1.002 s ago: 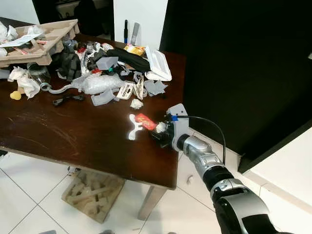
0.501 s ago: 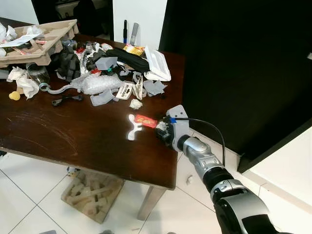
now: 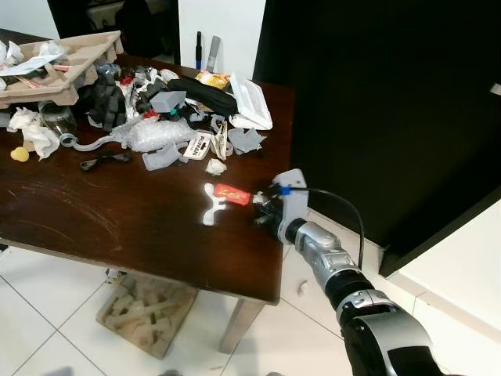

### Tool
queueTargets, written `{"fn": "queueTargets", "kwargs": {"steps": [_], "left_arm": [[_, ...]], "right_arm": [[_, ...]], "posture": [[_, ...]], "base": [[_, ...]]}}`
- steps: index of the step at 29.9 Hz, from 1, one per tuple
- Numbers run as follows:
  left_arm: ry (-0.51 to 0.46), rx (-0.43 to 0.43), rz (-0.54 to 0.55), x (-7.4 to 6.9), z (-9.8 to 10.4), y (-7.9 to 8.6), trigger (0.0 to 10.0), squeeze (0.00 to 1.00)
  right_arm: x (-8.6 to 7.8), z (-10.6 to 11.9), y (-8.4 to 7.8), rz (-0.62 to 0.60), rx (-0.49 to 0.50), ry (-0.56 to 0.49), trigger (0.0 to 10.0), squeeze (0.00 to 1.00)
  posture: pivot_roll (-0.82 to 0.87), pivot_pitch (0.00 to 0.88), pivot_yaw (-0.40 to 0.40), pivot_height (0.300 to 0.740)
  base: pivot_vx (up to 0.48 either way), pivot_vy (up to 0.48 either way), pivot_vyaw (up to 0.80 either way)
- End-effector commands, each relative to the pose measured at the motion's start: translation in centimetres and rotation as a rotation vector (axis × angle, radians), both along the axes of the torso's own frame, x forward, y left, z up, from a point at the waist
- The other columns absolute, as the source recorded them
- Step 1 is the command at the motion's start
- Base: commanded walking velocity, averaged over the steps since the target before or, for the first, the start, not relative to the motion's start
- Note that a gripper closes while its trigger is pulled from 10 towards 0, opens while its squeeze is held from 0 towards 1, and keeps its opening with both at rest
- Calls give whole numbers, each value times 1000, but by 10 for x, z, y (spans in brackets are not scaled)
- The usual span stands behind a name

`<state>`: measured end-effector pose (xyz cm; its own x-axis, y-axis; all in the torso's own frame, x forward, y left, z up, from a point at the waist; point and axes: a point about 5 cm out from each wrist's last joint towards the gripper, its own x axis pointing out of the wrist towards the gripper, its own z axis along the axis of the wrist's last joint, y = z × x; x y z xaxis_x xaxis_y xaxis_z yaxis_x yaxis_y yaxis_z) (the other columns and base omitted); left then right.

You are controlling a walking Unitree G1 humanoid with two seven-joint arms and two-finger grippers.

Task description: Picking trash to rubbish bin

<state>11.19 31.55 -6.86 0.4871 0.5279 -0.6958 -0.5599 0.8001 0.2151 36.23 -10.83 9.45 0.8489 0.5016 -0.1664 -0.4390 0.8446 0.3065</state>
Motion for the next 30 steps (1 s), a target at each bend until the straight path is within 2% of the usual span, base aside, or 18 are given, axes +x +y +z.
{"fn": "queueTargets", "kwargs": {"steps": [1, 6, 9, 13, 14, 16, 17, 18, 19, 20, 21, 22, 23, 24, 25, 27, 28, 30], "left_arm": [[-114, 127, 105, 10, 24, 32, 10000, 0], [-257, 223, 158, 31, 53, 56, 10000, 0], [-451, 348, 28, 75, 96, 64, 10000, 0], [-538, 396, -37, 93, 114, 61, 10000, 0], [-590, 404, -73, 102, 123, 57, 10000, 0], [-702, 392, -193, 122, 139, 39, 10000, 0], [-702, 392, -193, 122, 139, 39, 10000, 0], [-751, 381, -261, 130, 147, 29, 10000, 0], [-751, 381, -261, 130, 147, 29, 10000, 0], [-800, 358, -339, 139, 154, 16, 10000, 0], [-855, 315, -431, 148, 163, 0, 10000, 0], [-855, 315, -431, 148, 163, 0, 10000, 0], [-901, 258, -514, 155, 170, -15, 10000, 0], [-901, 258, -514, 155, 170, -15, 10000, 0], [-940, 201, -595, 160, 176, -31, 10000, 0], [-969, 144, -683, 165, 183, -47, 10000, 0], [-969, 144, -683, 165, 183, -47, 10000, 0], [-995, 78, -821, 172, 193, -75, 10000, 0]], "right_arm": [[2, -1, -10, -85, 183, 58, 0, 0], [8, 7, -28, -217, 321, 61, 0, 0], [11, 8, -59, -425, 354, 63, 0, 0], [10, 8, -70, -489, 343, 48, 0, 0], [10, 7, -78, -531, 309, 47, 0, 0], [4, -1, -97, -627, 108, 61, 0, 0], [4, -1, -97, -627, 108, 61, 0, 0], [-1, -7, -108, -682, 8, 85, 1451, 0], [-1, -7, -108, -682, 8, 85, 1451, 0], [-7, -14, -121, -732, -50, 118, 5137, 0], [-16, -22, -134, -775, -137, 158, 10000, 0], [-16, -22, -134, -775, -137, 158, 10000, 0], [-25, -31, -145, -801, -217, 189, 10000, 0], [-25, -31, -145, -801, -217, 189, 10000, 0], [-35, -41, -153, -807, -308, 228, 10000, 0], [-47, -54, -159, -817, -367, 281, 10000, 0], [-47, -54, -159, -817, -367, 281, 10000, 0], [-79, -87, -165, -829, -426, 421, 10000, 0]], "posture": [[212, 144, -87, 740], [218, 142, -90, 740], [227, 139, -84, 740], [227, 139, -84, 740], [231, 141, -82, 740], [234, 143, -80, 740], [234, 143, -80, 740], [234, 143, -80, 740], [234, 143, -80, 740], [236, 144, -81, 740], [236, 144, -81, 740], [236, 144, -81, 740], [235, 147, -81, 740], [235, 147, -81, 740], [232, 148, -80, 740], [232, 148, -80, 740], [232, 148, -80, 740], [224, 150, -75, 740]], "base": [[0, 0, 0], [0, 0, 0], [0, 0, 0], [0, 0, 0], [0, 0, 0], [0, 0, 0], [0, 0, 0], [0, 0, 0], [0, 0, 0], [0, 0, 0], [0, 0, 0], [0, 0, 0], [0, 0, 0], [0, 0, 0], [0, 0, 0], [0, 0, 0], [0, 0, 0], [0, 0, 0]]}}
